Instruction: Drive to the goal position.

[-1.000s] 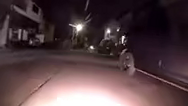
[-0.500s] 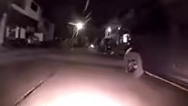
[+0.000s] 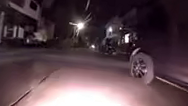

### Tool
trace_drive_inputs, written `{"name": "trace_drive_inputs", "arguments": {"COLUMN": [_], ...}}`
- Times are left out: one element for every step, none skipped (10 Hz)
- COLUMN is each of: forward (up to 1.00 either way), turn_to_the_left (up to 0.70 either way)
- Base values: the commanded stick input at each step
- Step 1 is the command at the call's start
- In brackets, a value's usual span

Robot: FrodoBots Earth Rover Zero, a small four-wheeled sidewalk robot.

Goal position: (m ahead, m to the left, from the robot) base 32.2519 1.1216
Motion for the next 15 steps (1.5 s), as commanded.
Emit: {"name": "trace_drive_inputs", "arguments": {"forward": [0.70, 0.70, 0.70, 0.70, 0.70, 0.70, 0.70, 0.70, 0.70, 0.70, 0.70, 0.70, 0.70, 0.70, 0.70], "turn_to_the_left": [0.00, 0.00, 0.00, 0.00, 0.00, 0.00, 0.00, 0.00, 0.00, 0.00, 0.00, 0.00, 0.00, 0.00, 0.00]}}
